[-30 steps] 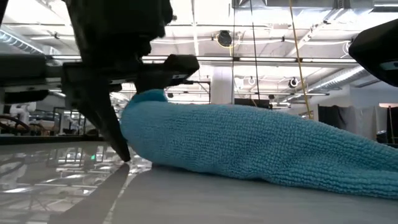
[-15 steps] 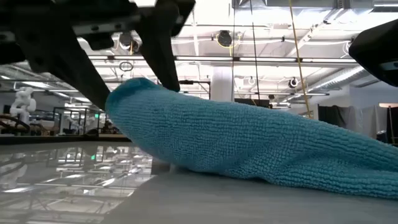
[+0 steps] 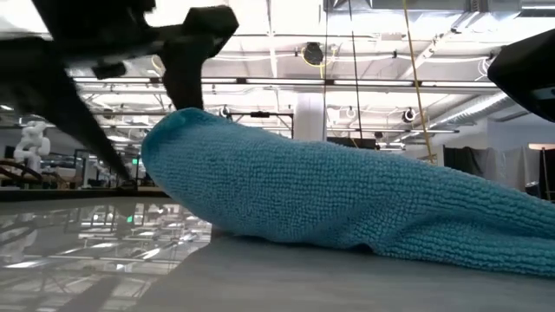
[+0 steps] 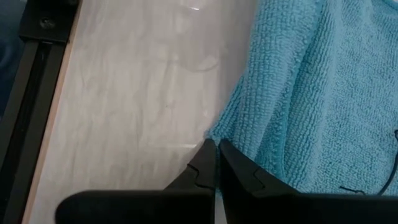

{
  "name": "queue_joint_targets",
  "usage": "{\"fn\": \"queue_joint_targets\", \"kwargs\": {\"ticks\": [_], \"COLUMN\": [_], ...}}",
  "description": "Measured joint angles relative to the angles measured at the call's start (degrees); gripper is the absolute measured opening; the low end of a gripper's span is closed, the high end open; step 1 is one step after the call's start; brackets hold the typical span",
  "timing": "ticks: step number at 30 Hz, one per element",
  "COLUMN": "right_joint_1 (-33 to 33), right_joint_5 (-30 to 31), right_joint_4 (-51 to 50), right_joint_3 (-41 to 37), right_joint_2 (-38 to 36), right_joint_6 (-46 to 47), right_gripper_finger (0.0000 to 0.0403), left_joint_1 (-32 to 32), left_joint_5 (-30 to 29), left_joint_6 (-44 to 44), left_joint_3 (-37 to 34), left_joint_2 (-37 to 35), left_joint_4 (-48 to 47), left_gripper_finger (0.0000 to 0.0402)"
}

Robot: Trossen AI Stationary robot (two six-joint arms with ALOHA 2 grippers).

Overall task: Roll towel
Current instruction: Roll the blue towel

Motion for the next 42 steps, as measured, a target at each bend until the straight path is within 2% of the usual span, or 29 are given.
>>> {"fn": "queue_joint_targets", "kwargs": {"ticks": [2, 13, 18, 22, 27, 33, 38, 42], "right_joint_1": [0.00, -0.11, -0.33, -0.33, -0.31, -0.31, -0.31, -0.31], "right_joint_5": [-0.02, -0.19, -0.71, -0.63, -0.50, -0.29, -0.16, -0.11], "right_joint_4": [0.00, -0.07, -0.23, -0.23, -0.24, -0.16, -0.15, -0.13], "right_joint_3": [0.00, 0.00, -0.08, -0.11, -0.11, -0.10, -0.09, -0.07], "right_joint_2": [0.00, -0.22, -1.07, -1.20, -1.27, -1.31, -1.36, -1.37], "right_joint_6": [0.03, 0.00, -0.57, -0.52, 0.18, 0.21, 0.28, 0.31], "right_gripper_finger": [0.0000, 0.0000, 0.0000, 0.0000, 0.0000, 0.0000, 0.0000, 0.0000], "left_joint_1": [-0.98, -6.37, -4.32, -1.91, 0.24, 1.03, 1.62, 1.45], "left_joint_5": [2.99, 2.06, 7.96, 9.10, 1.55, -1.67, -0.11, -6.00], "left_joint_6": [-0.35, 3.78, 4.75, 5.97, 6.37, 6.34, 6.26, 6.26], "left_joint_3": [0.00, 0.02, 0.07, 0.07, 0.07, 0.07, 0.07, 0.07], "left_joint_2": [0.00, 0.00, 1.36, 4.33, 6.82, 7.10, 7.10, 6.96], "left_joint_4": [2.94, 15.40, 18.23, 18.23, 18.67, 19.75, 18.27, 17.40], "left_gripper_finger": [0.0271, 0.0271, 0.0271, 0.0271, 0.0271, 0.0271, 0.0271, 0.0271]}}
